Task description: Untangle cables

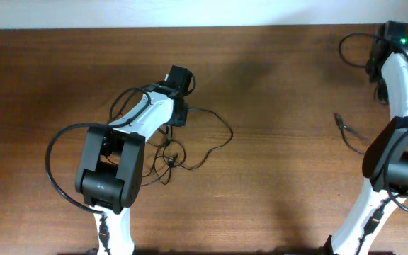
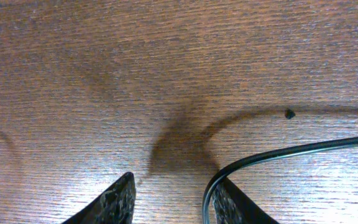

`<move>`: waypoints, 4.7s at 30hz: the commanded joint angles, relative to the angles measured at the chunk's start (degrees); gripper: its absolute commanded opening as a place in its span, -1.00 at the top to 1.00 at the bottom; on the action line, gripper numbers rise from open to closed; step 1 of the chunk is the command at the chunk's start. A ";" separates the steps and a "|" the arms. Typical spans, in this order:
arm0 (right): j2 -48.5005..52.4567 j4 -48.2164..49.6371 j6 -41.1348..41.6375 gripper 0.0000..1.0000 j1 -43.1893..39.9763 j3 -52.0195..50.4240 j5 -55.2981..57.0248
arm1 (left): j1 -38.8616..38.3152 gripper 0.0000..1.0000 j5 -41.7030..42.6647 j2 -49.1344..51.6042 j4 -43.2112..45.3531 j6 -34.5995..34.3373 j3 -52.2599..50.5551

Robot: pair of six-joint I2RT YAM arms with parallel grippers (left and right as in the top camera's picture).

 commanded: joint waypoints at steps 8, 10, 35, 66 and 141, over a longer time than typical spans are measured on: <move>0.63 -0.37 1.66 -0.70 -0.39 -1.40 -34.16 | -0.76 0.14 4.74 4.26 -1.01 0.96 -2.36; 0.63 -1.90 3.72 -0.72 -0.39 -1.40 -40.54 | -0.76 -0.17 4.74 4.26 -0.90 0.96 -2.29; 0.63 -8.63 11.28 -0.51 32.00 -9.77 -75.56 | 19.76 1.00 15.06 -17.94 -11.28 -8.76 -6.12; 0.68 33.31 21.79 0.92 62.01 -24.96 -33.29 | 28.89 0.53 16.00 -17.94 -14.27 -25.75 -7.63; -29.73 30.49 12.96 0.92 47.36 14.38 -46.99 | 28.85 -0.98 33.88 -17.92 -7.76 -12.70 -7.63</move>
